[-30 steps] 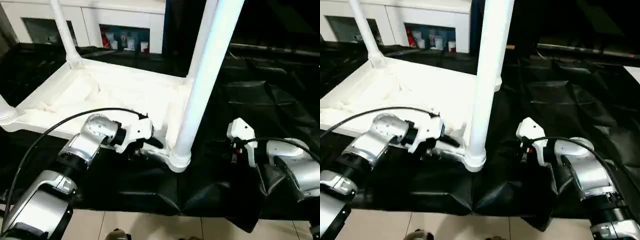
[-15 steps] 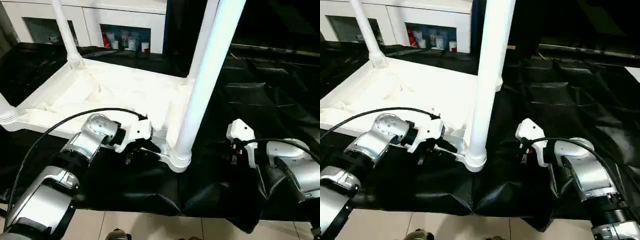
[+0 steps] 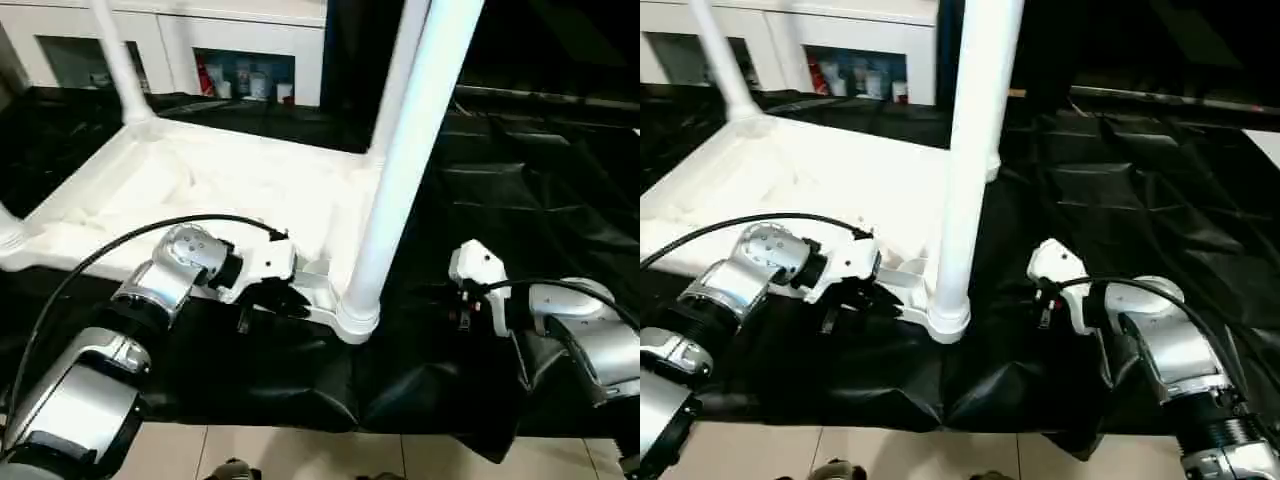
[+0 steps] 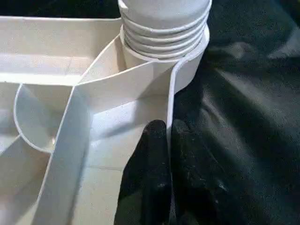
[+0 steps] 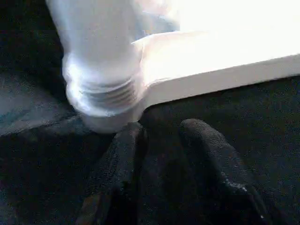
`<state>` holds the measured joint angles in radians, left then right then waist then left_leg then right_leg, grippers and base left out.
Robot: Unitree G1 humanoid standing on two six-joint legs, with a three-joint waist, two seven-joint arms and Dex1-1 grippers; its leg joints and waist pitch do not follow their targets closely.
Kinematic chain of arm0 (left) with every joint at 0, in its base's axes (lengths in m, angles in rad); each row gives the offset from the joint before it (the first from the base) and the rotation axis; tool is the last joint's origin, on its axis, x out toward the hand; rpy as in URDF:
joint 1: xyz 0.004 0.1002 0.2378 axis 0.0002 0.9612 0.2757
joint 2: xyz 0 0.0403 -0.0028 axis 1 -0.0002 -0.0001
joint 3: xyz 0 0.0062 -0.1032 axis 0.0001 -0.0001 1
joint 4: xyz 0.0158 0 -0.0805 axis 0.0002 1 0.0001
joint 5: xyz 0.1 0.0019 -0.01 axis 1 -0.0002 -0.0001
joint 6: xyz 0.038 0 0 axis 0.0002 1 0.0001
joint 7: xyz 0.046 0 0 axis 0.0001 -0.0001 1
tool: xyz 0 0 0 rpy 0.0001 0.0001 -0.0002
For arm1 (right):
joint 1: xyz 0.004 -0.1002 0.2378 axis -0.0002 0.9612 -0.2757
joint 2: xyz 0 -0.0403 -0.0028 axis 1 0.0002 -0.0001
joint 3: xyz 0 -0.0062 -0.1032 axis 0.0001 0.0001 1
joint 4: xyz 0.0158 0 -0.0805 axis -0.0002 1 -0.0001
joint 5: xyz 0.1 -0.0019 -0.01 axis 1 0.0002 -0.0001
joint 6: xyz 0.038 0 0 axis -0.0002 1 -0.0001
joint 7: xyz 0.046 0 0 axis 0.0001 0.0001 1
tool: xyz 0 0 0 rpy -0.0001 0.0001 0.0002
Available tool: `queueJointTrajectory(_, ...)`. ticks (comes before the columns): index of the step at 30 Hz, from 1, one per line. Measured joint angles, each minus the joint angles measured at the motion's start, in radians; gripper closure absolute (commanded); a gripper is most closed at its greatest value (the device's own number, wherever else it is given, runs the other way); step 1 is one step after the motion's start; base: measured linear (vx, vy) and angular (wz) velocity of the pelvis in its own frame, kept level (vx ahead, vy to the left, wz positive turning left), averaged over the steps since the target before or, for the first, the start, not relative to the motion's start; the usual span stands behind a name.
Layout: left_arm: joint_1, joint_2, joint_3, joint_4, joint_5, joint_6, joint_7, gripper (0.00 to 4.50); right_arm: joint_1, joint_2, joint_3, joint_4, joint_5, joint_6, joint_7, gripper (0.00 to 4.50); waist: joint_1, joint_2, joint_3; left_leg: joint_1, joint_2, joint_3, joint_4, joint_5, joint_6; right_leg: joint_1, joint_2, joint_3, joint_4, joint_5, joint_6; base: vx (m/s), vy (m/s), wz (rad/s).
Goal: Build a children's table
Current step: Rotate table base, then rotate leg to tighten
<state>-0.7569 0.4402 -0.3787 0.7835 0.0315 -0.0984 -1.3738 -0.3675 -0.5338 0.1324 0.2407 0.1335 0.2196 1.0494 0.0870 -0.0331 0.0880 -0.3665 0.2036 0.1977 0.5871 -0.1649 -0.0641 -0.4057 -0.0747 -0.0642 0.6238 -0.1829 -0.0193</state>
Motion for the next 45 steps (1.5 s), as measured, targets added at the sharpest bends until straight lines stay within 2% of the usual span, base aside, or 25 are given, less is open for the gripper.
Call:
queueJointTrajectory(5, 0.037, -0.004, 0.023, -0.064, -0.009, 0.112, 0.068, 4.47, -0.041, 0.048, -0.03, 0.056, -0.019, -0.002, -0.112, 2.96, -0.003, 0.002, -0.001, 0.002, 0.0, 0.0, 0.0, 0.0, 0.0, 0.001, 0.0, 0.0, 0.001, 0.0, 0.0, 0.0, 0.0, 0.0)
queueJointTrajectory(9, 0.08, -0.071, 0.068, -0.154, 0.0, 0.27, 0.263, 4.47, -0.082, 0.129, -0.066, 0.114, -0.01, 0.019, -0.238, 2.96, -0.009, 0.002, -0.001, 0.003, 0.0, 0.001, 0.001, 0.0, 0.0, 0.001, -0.001, 0.0, 0.0, 0.0, 0.0, 0.0, 0.0, 0.0)
queueJointTrajectory(13, 0.121, -0.094, 0.11, -0.225, 0.004, 0.36, 0.377, 4.47, -0.082, 0.143, -0.078, 0.125, -0.008, 0.036, -0.275, 2.96, -0.025, 0.002, -0.002, 0.003, 0.0, 0.001, -0.001, 0.0, 0.0, 0.001, -0.001, 0.0, -0.001, 0.0, 0.0, 0.0, 0.0, 0.0)
queueJointTrajectory(16, 0.16, -0.096, 0.118, -0.29, 0.011, 0.356, 0.412, 4.47, -0.082, 0.163, -0.081, 0.134, -0.009, 0.037, -0.283, 2.96, -0.026, 0.003, -0.003, 0.003, 0.0, 0.001, -0.003, 0.0, 0.0, 0.001, 0.0, -0.001, -0.001, -0.001, 0.001, 0.0, 0.0, 0.0)
queueJointTrajectory(19, 0.184, -0.093, 0.11, -0.329, 0.016, 0.344, 0.415, 4.47, -0.082, 0.171, -0.06, 0.134, -0.009, 0.034, -0.268, 2.96, -0.022, 0.005, -0.004, 0.001, 0.0, 0.0, -0.003, 0.0, 0.0, 0.001, -0.001, -0.001, -0.002, -0.002, 0.003, 0.0, 0.0, 0.0)
queueJointTrajectory(23, 0.208, -0.073, 0.09, -0.382, 0.015, 0.368, 0.393, 4.47, -0.082, 0.164, -0.043, 0.134, -0.009, -0.006, -0.226, 2.96, -0.019, 0.004, -0.004, 0.0, 0.0, 0.0, -0.004, 0.0, 0.0, 0.001, -0.001, -0.001, -0.006, -0.001, 0.001, 0.0, 0.0, 0.0)
queueJointTrajectory(24, 0.215, -0.066, 0.087, -0.4, 0.012, 0.384, 0.382, 4.5, -0.082, 0.161, -0.042, 0.134, -0.008, -0.012, -0.201, 2.66, -0.018, 0.003, -0.005, 0.0, 0.0, 0.001, -0.005, 0.0, 0.001, 0.001, 0.0, -0.002, -0.007, -0.001, 0.001, 0.0, 0.0, 0.0)
queueJointTrajectory(28, 0.219, -0.049, 0.075, -0.43, 0.012, 0.413, 0.349, 4.5, -0.082, 0.159, -0.039, 0.134, 0.026, -0.004, -0.135, 2.54, -0.015, -0.001, -0.007, 0.0, 0.0, 0.001, -0.008, 0.0, 0.001, 0.001, 0.0, -0.002, -0.01, -0.001, 0.001, 0.0, 0.0, 0.0)
queueJointTrajectory(29, 0.22, -0.045, 0.074, -0.437, 0.012, 0.423, 0.345, 4.5, -0.082, 0.157, -0.035, 0.134, 0.03, 0.0, -0.118, 2.25, -0.015, -0.002, -0.008, 0.0, 0.0, 0.001, -0.008, -0.001, 0.001, 0.001, 0.0, -0.002, -0.01, -0.001, 0.001, 0.0, 0.0, 0.0)
queueJointTrajectory(30, 0.22, -0.044, 0.074, -0.439, 0.012, 0.429, 0.341, 4.5, -0.083, 0.156, -0.027, 0.134, 0.032, 0.006, -0.103, 2.17, -0.016, -0.004, -0.009, 0.0, 0.0, 0.001, -0.009, -0.001, 0.001, 0.001, 0.0, -0.002, -0.01, -0.001, 0.001, 0.0, 0.0, 0.0)
queueJointTrajectory(34, 0.225, -0.041, 0.075, -0.446, 0.004, 0.435, 0.334, 4.5, -0.083, 0.151, 0.014, 0.134, 0.03, 0.004, -0.046, 2.16, -0.015, -0.006, -0.01, 0.0, 0.0, 0.001, -0.009, -0.001, 0.001, 0.001, 0.0, -0.002, -0.011, -0.001, 0.001, 0.0, 0.0, 0.0)
queueJointTrajectory(37, 0.231, -0.035, 0.074, -0.454, 0.003, 0.435, 0.329, 4.5, -0.091, 0.148, 0.027, 0.156, 0.009, -0.04, -0.037, 2.16, -0.014, -0.008, -0.012, 0.0, 0.0, 0.001, -0.009, -0.001, 0.001, 0.001, 0.0, -0.002, -0.01, -0.001, 0.001, 0.0, 0.0, 0.0)
queueJointTrajectory(40, 0.231, -0.039, 0.075, -0.456, 0.002, 0.437, 0.329, 4.5, -0.112, 0.169, 0.029, 0.198, -0.014, -0.078, -0.053, 2.16, -0.017, -0.01, -0.013, 0.001, 0.0, 0.001, -0.009, 0.0, 0.0, 0.001, 0.0, -0.002, -0.01, -0.001, 0.001, 0.0, 0.0, 0.0)
queueJointTrajectory(45, 0.232, -0.031, 0.078, -0.457, 0.003, 0.44, 0.33, 4.5, -0.125, 0.2, 0.031, 0.237, -0.019, -0.109, -0.072, 2.16, -0.031, -0.011, -0.014, 0.001, 0.0, 0.001, -0.008, 0.0, 0.0, 0.001, 0.0, -0.002, -0.009, 0.0, 0.0, 0.0, 0.0, 0.0)
